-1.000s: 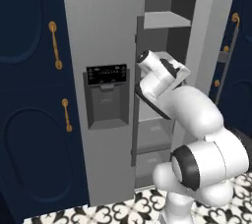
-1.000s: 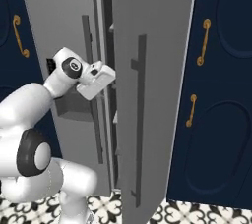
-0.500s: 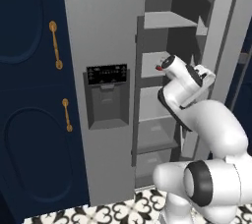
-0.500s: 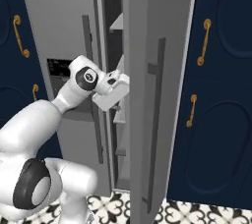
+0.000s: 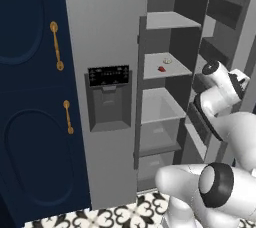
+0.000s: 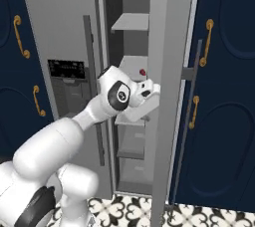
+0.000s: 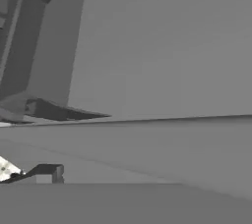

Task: Take the strawberry from the fridge and place it on top of the pancake, located on the dining counter.

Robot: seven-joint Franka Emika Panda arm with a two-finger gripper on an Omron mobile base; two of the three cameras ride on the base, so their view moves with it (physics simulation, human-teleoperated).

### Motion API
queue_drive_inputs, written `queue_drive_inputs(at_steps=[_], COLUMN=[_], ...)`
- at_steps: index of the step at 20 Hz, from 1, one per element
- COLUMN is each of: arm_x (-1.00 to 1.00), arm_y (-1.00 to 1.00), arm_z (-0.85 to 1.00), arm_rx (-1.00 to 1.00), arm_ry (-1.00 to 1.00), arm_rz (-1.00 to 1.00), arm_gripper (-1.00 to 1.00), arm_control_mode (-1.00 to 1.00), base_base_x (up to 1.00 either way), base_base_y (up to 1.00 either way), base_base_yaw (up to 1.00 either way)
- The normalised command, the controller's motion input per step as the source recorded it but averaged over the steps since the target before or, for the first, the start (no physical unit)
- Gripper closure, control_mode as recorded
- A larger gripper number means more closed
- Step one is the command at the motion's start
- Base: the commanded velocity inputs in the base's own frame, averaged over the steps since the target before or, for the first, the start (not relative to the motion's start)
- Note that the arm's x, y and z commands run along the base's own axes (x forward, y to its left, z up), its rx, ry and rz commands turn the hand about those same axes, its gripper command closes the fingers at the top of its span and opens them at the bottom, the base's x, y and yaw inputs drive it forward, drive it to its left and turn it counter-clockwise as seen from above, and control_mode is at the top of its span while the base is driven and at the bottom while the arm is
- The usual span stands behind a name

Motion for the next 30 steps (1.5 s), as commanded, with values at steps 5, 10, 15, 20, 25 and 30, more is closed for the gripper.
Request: queue_drive_inputs(at_steps=[5,10,15,20,25,30], arm_x=[0.0,0.02,0.0,-0.08,-0.83,-0.76], arm_y=[-0.25,0.77,1.0,0.94,0.55,0.57], arm_z=[0.18,0.13,-0.03,-0.18,0.15,0.17], arm_rx=[0.03,0.07,0.56,0.87,0.35,-0.1], arm_ry=[0.0,0.0,0.02,0.04,0.24,0.2], arm_rz=[0.08,0.01,0.0,-0.02,-0.26,-0.25], arm_gripper=[-1.0,-1.0,-1.0,-1.0,-1.0,-1.0], arm_control_mode=[-1.0,-1.0,-1.0,-1.0,-1.0,-1.0], base_base_x=[0.0,0.0,0.0,0.0,0.0,0.0], base_base_y=[0.0,0.0,0.0,0.0,0.0,0.0], base_base_yaw=[0.0,0.0,0.0,0.0,0.0,0.0])
